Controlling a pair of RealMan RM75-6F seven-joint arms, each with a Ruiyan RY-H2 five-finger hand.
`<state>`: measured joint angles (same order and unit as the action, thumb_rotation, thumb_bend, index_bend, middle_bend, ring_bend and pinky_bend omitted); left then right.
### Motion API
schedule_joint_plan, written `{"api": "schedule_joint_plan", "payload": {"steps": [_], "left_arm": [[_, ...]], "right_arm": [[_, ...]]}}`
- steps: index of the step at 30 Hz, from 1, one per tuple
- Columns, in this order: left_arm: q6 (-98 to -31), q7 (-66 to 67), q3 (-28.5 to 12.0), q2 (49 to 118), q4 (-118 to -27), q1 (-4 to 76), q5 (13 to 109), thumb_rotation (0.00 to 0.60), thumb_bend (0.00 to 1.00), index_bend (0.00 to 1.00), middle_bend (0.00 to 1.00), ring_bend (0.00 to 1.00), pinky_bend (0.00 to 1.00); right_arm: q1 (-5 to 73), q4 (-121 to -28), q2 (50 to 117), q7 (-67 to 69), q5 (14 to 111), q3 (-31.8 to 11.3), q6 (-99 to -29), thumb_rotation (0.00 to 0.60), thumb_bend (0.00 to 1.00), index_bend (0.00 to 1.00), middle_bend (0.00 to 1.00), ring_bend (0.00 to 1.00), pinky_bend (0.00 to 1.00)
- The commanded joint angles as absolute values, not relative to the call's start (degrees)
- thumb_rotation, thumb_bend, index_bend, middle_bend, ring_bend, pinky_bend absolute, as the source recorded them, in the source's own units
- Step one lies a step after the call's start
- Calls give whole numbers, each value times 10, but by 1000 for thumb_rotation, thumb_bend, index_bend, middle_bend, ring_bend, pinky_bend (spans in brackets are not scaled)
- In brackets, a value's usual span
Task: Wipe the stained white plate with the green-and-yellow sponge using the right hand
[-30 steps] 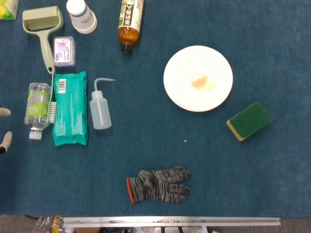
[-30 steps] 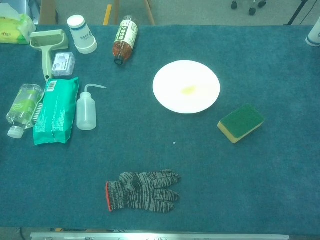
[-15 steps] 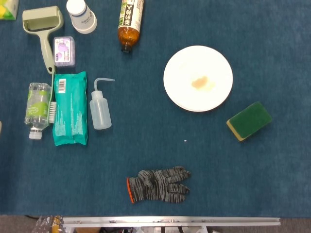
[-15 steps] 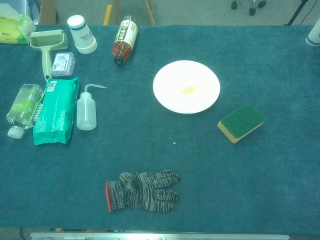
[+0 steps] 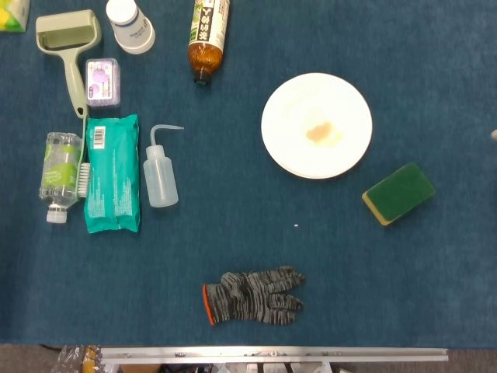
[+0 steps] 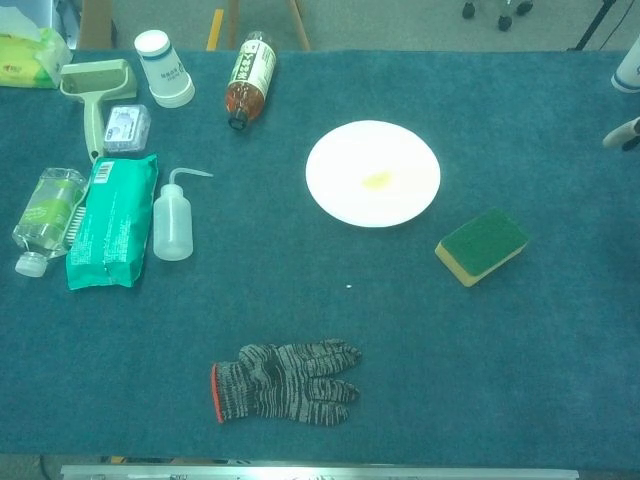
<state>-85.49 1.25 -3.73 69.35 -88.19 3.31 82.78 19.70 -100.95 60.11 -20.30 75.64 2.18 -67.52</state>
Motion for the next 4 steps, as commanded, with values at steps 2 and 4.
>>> {"api": "schedule_joint_plan", "payload": {"steps": [2, 4], "left_arm": [[-853, 10, -36, 696, -879, 34, 828, 600, 294, 358, 288, 179, 344], [-851, 9, -35, 698, -877, 34, 829, 600, 294, 358, 288, 179, 344]], "right_arm": [[200, -1025, 598, -210, 768, 23, -668, 600, 0, 253, 325, 181, 439], [200, -1027, 598, -216, 763, 21, -666, 600, 0, 253, 325, 181, 439]]}}
